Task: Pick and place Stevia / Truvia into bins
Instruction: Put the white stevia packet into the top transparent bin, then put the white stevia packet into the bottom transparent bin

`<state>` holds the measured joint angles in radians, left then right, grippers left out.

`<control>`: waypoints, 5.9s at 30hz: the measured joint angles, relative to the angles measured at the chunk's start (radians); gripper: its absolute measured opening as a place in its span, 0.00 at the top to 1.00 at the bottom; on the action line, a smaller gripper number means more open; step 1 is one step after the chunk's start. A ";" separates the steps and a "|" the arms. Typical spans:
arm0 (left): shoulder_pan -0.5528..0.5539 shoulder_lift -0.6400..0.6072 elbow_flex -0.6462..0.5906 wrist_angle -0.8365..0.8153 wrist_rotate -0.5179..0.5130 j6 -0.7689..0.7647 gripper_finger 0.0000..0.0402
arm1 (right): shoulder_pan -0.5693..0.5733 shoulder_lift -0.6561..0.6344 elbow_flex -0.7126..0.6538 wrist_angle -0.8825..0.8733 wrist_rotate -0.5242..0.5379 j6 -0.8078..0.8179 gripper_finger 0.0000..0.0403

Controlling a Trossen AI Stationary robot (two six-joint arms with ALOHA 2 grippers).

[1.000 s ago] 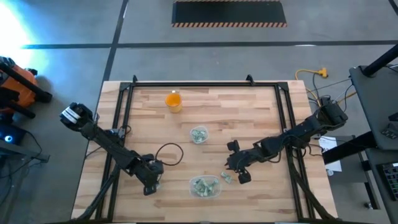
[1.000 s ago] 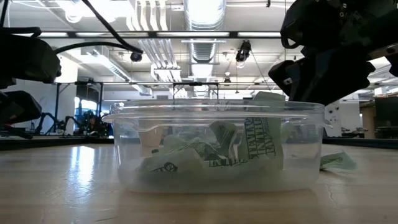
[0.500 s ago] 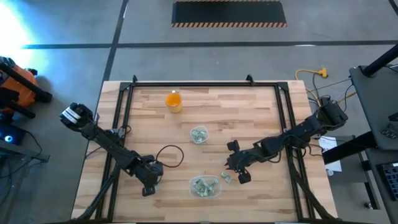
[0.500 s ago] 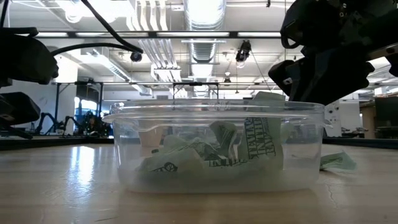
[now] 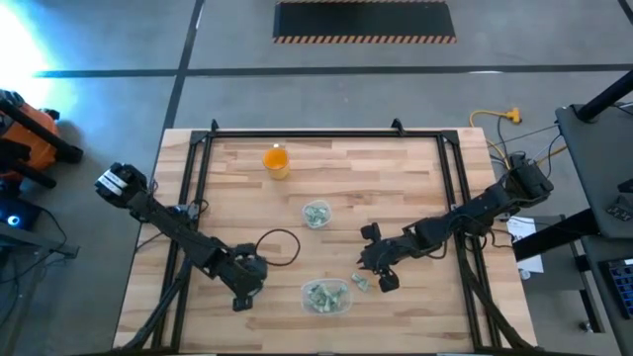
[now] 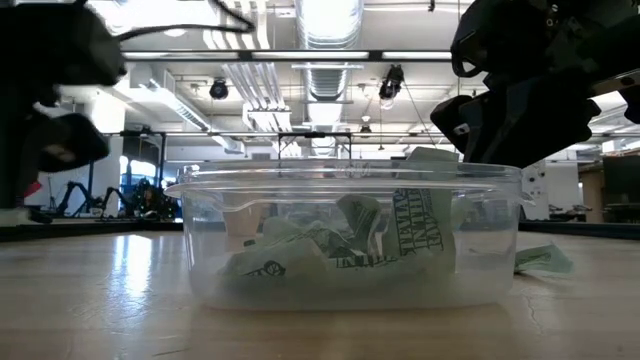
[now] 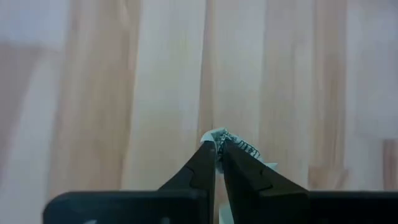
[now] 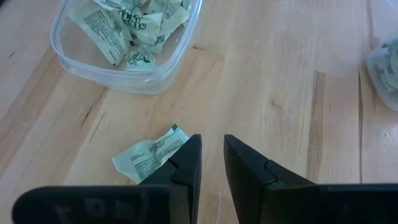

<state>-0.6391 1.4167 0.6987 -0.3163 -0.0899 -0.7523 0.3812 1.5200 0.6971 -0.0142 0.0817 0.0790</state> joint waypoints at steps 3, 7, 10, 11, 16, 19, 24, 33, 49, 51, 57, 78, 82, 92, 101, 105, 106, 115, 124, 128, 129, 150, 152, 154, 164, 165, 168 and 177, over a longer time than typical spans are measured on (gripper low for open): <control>0.024 -0.006 0.031 -0.006 -0.048 0.066 0.97 | 0.000 0.000 0.000 0.003 0.000 0.000 0.86; 0.064 -0.006 0.072 -0.007 -0.156 0.190 0.97 | 0.000 0.000 0.000 0.006 0.000 0.000 0.86; 0.101 -0.006 0.103 -0.006 -0.294 0.288 0.97 | 0.000 0.000 0.000 0.006 0.000 0.000 0.86; 0.115 -0.006 0.113 -0.005 -0.345 0.318 0.97 | 0.000 0.000 0.000 0.006 0.000 0.000 0.86; 0.193 -0.007 0.139 0.068 -0.527 0.481 0.97 | 0.000 0.000 0.000 0.006 0.000 -0.001 0.86; 0.254 -0.007 0.135 0.188 -0.541 0.600 0.97 | 0.000 0.000 0.000 0.006 -0.001 -0.004 0.86; 0.365 0.007 0.126 0.350 -0.545 0.711 0.97 | 0.000 0.000 0.000 0.005 -0.001 -0.004 0.86; 0.504 0.098 0.124 0.413 -0.522 0.740 0.97 | 0.000 0.000 -0.021 0.006 -0.001 0.000 0.86; 0.560 0.220 0.129 0.473 -0.367 0.758 0.97 | -0.003 0.000 -0.051 0.055 -0.001 -0.008 0.86; 0.564 0.226 0.129 0.476 -0.364 0.758 0.97 | -0.003 0.000 -0.051 0.056 -0.001 -0.009 0.86; 0.579 0.246 0.136 0.474 -0.342 0.759 0.97 | -0.003 0.000 -0.051 0.056 -0.001 -0.011 0.86; 0.589 0.274 0.171 0.427 -0.273 0.785 0.86 | -0.003 0.000 -0.054 0.057 -0.001 -0.011 0.86; 0.589 0.274 0.171 0.428 -0.275 0.785 0.75 | -0.003 0.000 -0.056 0.057 -0.001 -0.011 0.86; 0.589 0.224 0.201 0.425 -0.284 0.789 0.60 | -0.003 0.000 -0.058 0.055 -0.001 -0.011 0.86; 0.558 0.098 0.194 0.247 -0.284 0.738 0.60 | -0.001 0.000 -0.061 0.059 -0.002 0.033 0.86; 0.514 0.037 0.183 0.192 -0.285 0.684 0.60 | 0.001 0.005 -0.081 0.148 -0.038 0.084 0.86; 0.502 0.024 0.175 0.187 -0.285 0.679 0.60 | 0.001 0.012 -0.086 0.180 -0.072 0.093 0.86; 0.400 -0.014 0.150 0.189 -0.407 0.654 0.60 | 0.020 0.121 -0.089 0.293 -0.160 0.197 0.82; 0.378 -0.013 0.103 0.192 -0.444 0.653 0.60 | 0.025 0.091 -0.080 0.202 -0.131 0.367 0.60; 0.378 -0.024 0.086 0.194 -0.445 0.653 0.60 | 0.038 0.092 -0.080 0.195 -0.122 0.393 0.54; 0.378 -0.028 0.084 0.193 -0.445 0.653 0.60 | 0.043 0.097 -0.078 0.199 -0.107 0.398 0.53; 0.377 -0.059 0.081 0.193 -0.445 0.653 0.60 | 0.131 0.186 -0.066 0.196 0.074 0.441 0.52; 0.377 -0.059 0.081 0.193 -0.445 0.653 0.60 | 0.142 0.188 -0.065 0.194 0.097 0.442 0.52; 0.377 -0.059 0.081 0.193 -0.446 0.653 0.60 | 0.153 0.188 -0.065 0.191 0.126 0.441 0.52; 0.377 -0.059 0.081 0.193 -0.445 0.652 0.60 | 0.196 0.190 -0.066 0.149 0.202 0.443 0.65; 0.376 -0.059 0.081 0.193 -0.445 0.652 0.60 | 0.199 0.190 -0.066 0.148 0.206 0.443 0.67; 0.376 -0.059 0.081 0.193 -0.445 0.652 0.60 | 0.210 0.191 -0.066 0.146 0.223 0.445 0.74; 0.376 -0.059 0.080 0.184 -0.445 0.651 0.60 | 0.224 0.188 -0.068 0.142 0.244 0.432 0.94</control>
<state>-0.2626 1.3575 0.7788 -0.1320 -0.5354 -0.1016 0.6048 1.7084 0.6292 0.1283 0.3255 0.5115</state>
